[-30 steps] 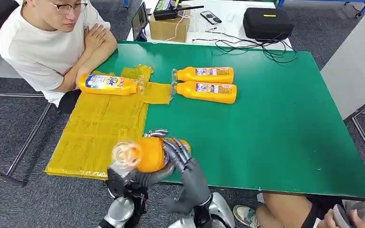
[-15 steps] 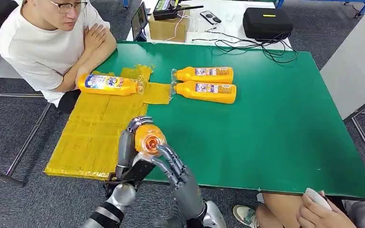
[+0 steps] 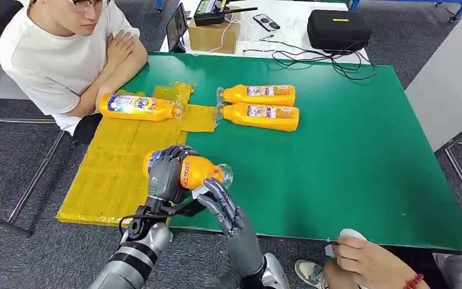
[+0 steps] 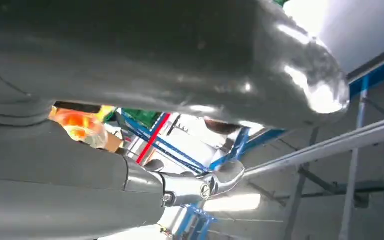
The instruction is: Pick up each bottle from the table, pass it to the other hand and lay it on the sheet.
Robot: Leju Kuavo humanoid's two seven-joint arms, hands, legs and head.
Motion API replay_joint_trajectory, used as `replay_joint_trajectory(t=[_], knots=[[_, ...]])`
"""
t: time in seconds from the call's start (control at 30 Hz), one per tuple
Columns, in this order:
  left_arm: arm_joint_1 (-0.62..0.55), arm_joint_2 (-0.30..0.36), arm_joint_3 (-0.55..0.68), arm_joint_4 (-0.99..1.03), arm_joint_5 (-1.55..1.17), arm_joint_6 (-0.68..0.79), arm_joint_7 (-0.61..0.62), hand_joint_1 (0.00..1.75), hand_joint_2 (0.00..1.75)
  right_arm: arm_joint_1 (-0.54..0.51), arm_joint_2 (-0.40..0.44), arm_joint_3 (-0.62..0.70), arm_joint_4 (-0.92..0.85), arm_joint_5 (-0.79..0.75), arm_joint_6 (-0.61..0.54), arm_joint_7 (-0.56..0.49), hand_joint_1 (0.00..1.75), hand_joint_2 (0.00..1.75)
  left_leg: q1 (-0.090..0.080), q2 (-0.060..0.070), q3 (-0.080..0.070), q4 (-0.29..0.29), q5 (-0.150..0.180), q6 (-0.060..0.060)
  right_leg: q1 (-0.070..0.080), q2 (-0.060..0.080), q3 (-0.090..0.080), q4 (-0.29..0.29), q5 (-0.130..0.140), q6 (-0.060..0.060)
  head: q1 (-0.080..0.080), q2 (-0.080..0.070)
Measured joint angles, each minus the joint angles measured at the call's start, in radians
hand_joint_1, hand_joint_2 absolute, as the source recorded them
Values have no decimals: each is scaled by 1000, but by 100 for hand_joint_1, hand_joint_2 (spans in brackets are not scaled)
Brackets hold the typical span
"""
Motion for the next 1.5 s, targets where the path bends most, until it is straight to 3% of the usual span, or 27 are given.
replay_joint_trajectory(t=[0.2,0.33,0.57,0.67,0.7,0.73,0.77,0.8,0.83,0.87,1.07,1.2,1.27,1.5], knots=[[-149,66,-98,211,-219,-28,366,175,175,7,1,-23,-19,-5,48,-2,0,0,0,0,0,0,1,-1,0,0,0,1,0,0,0,0],[-218,92,-166,329,-209,-122,390,175,175,7,1,-34,-20,-13,76,-3,0,0,0,0,0,0,1,-1,0,0,0,1,0,0,1,0],[-264,108,-204,414,-209,-135,392,173,175,7,1,-45,-20,-17,80,-3,0,0,0,-1,-1,0,1,-1,0,0,0,0,0,0,1,0],[-275,110,-210,431,-212,-170,406,124,175,7,1,-47,-20,-21,88,-3,0,0,0,-1,-1,0,1,-1,0,0,-1,0,0,0,0,0],[-281,110,-211,436,-215,-187,415,119,175,7,1,-49,-20,-25,97,-3,0,0,0,-1,-1,0,1,-1,0,0,0,0,0,0,0,0],[-287,110,-212,440,-218,-206,426,98,175,7,1,-51,-20,-27,104,-3,0,0,0,-1,-1,0,1,-1,0,0,0,0,0,0,1,0],[-296,111,-212,446,-219,-227,438,61,175,7,1,-53,-20,-28,112,-3,0,0,0,-1,-1,0,1,-1,0,0,0,1,0,0,0,0],[-305,111,-214,452,-219,-247,445,54,175,7,1,-54,-20,-29,116,-3,0,0,0,-1,-1,0,1,-1,0,0,0,1,0,0,1,0],[-314,112,-214,458,-217,-271,448,10,175,7,1,-55,-20,-33,119,-3,0,0,0,-1,-1,0,1,-1,0,0,0,1,0,0,1,0],[-321,113,-214,464,-210,-292,448,0,175,7,1,-56,-20,-36,119,-3,0,0,0,-1,0,0,1,-1,0,0,1,1,0,0,0,0],[-358,109,-199,488,-126,-455,390,0,175,9,1,-80,-20,-48,142,-3,0,0,0,-1,3,0,1,-1,0,0,4,0,0,0,0,0],[-384,100,-135,489,24,-575,201,0,175,10,0,-87,-20,-66,140,-3,0,0,0,-6,5,0,1,0,0,-3,7,0,-1,0,1,0],[-386,91,-101,489,72,-597,137,0,175,10,-1,-87,-20,-72,139,-3,0,0,0,-7,7,0,1,0,0,-4,10,0,-1,0,0,0],[-385,76,-45,489,102,-618,92,0,175,10,-3,-87,-20,-80,137,-3,0,0,0,-7,9,0,1,0,0,-4,12,0,-1,0,0,0]])
